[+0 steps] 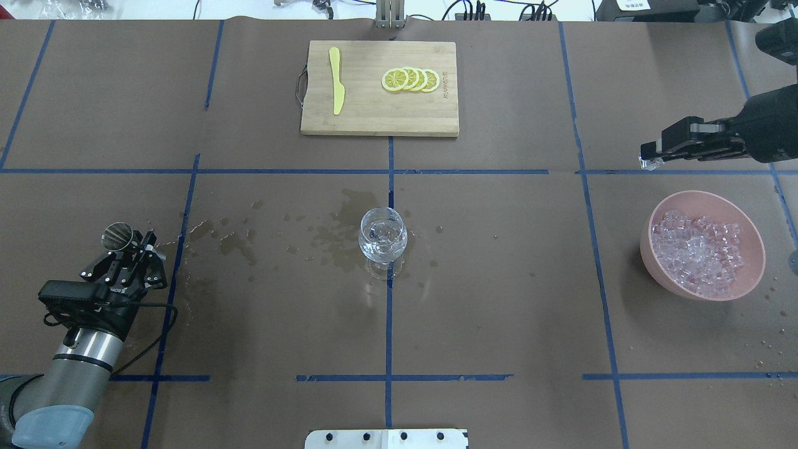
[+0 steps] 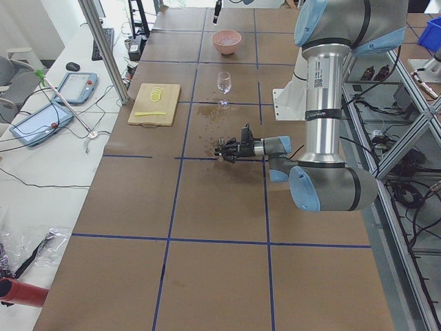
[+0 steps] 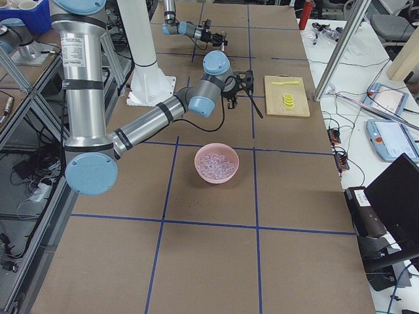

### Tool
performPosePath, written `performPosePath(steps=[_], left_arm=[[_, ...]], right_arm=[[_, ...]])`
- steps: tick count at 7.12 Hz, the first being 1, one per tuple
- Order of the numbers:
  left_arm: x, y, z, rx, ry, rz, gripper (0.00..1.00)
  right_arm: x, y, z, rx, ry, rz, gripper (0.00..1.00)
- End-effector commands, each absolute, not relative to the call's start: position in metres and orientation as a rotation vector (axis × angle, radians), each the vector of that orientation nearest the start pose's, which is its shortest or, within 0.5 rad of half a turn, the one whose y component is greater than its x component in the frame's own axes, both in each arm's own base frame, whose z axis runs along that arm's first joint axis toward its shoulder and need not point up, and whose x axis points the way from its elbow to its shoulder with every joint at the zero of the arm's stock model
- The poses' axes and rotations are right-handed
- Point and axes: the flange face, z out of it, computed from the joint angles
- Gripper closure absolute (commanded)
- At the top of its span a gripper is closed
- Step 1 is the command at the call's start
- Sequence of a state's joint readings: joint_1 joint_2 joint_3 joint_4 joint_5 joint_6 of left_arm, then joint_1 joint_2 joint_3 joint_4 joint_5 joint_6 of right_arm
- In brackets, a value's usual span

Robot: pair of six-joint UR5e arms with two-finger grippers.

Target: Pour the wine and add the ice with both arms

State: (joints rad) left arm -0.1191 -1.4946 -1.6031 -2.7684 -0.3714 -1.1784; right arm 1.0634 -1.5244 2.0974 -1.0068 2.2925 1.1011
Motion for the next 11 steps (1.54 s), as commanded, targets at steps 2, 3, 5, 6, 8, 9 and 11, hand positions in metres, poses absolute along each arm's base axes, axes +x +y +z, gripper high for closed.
performPosePath(steps=[2, 3, 5, 6, 8, 9, 11], left_arm=[[0.405, -0.275, 0.532, 1.254, 0.699, -0.470, 0.92], [0.406, -0.274, 0.532, 1.255, 0.694, -0.460, 0.80], [0.407, -0.274, 0.532, 1.253, 0.694, -0.457, 0.68], [0.407, -0.274, 0.532, 1.252, 0.695, -0.456, 0.63], [0.408, -0.274, 0.532, 1.249, 0.699, -0.454, 0.51], [0.408, -0.274, 0.532, 1.248, 0.699, -0.453, 0.49], [0.408, -0.274, 0.530, 1.247, 0.702, -0.453, 0.08]], right_arm=[[-0.174, -0.437, 0.294, 0.284, -1.254, 0.114, 1.00], [-0.176, -0.437, 0.293, 0.282, -1.255, 0.112, 1.00], [-0.179, -0.435, 0.291, 0.282, -1.258, 0.104, 1.00], [-0.181, -0.435, 0.291, 0.281, -1.259, 0.103, 1.00], [-0.185, -0.434, 0.290, 0.281, -1.260, 0.097, 1.00], [-0.187, -0.434, 0.288, 0.283, -1.263, 0.092, 1.00], [-0.189, -0.433, 0.287, 0.282, -1.263, 0.088, 1.00]])
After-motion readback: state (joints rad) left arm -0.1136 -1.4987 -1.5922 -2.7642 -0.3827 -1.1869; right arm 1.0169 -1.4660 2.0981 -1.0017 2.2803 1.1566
